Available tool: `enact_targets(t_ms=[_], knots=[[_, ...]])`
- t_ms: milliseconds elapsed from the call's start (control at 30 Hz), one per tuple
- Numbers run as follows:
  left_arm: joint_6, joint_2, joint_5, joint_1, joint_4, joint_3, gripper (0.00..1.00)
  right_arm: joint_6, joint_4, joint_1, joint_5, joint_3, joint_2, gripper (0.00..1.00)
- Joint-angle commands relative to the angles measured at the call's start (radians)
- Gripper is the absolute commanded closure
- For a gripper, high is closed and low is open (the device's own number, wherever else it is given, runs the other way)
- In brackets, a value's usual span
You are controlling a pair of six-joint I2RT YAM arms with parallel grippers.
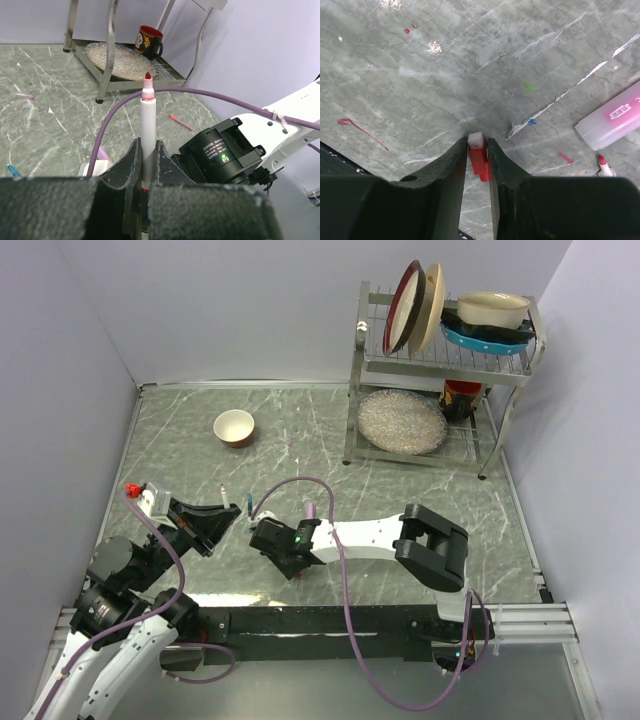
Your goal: Insert the pens into the pen caps
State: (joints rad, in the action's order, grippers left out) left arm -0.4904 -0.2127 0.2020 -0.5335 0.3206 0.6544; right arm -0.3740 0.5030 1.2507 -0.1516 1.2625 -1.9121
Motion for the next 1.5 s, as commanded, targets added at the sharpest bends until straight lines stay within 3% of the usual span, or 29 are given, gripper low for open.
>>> enact_targets(t_ms=[0, 533, 733, 1033, 1167, 1300, 1467], knots=[[0.012, 0.010, 0.000, 0.001, -0.026, -0.006, 0.99, -0.014, 0.034, 0.009, -0.008, 0.002, 0.008, 0.68], [0.012, -0.001, 0.008, 0.001, -0.023, -0.006, 0.99, -0.040, 0.057, 0.023, -0.011, -0.014, 0.028, 0.65], [0.007, -0.005, 0.002, 0.001, -0.023, -0.009, 0.99, -0.078, 0.068, 0.024, -0.063, -0.018, 0.050, 0.99], [-0.053, -0.043, 0.109, 0.001, -0.109, -0.045, 0.99, -0.172, 0.094, -0.083, -0.144, 0.189, 0.324, 1.00], [-0.103, -0.053, 0.151, 0.001, -0.173, -0.093, 0.99, -0.216, -0.067, -0.134, -0.158, 0.176, 0.464, 1.00], [-0.195, -0.063, 0.258, 0.001, -0.281, -0.166, 0.99, -0.243, -0.395, -0.152, -0.097, 0.042, 0.631, 1.00], [-0.249, -0.048, 0.309, 0.001, -0.367, -0.228, 0.99, -0.313, -0.627, -0.157, -0.013, -0.075, 0.703, 1.00]])
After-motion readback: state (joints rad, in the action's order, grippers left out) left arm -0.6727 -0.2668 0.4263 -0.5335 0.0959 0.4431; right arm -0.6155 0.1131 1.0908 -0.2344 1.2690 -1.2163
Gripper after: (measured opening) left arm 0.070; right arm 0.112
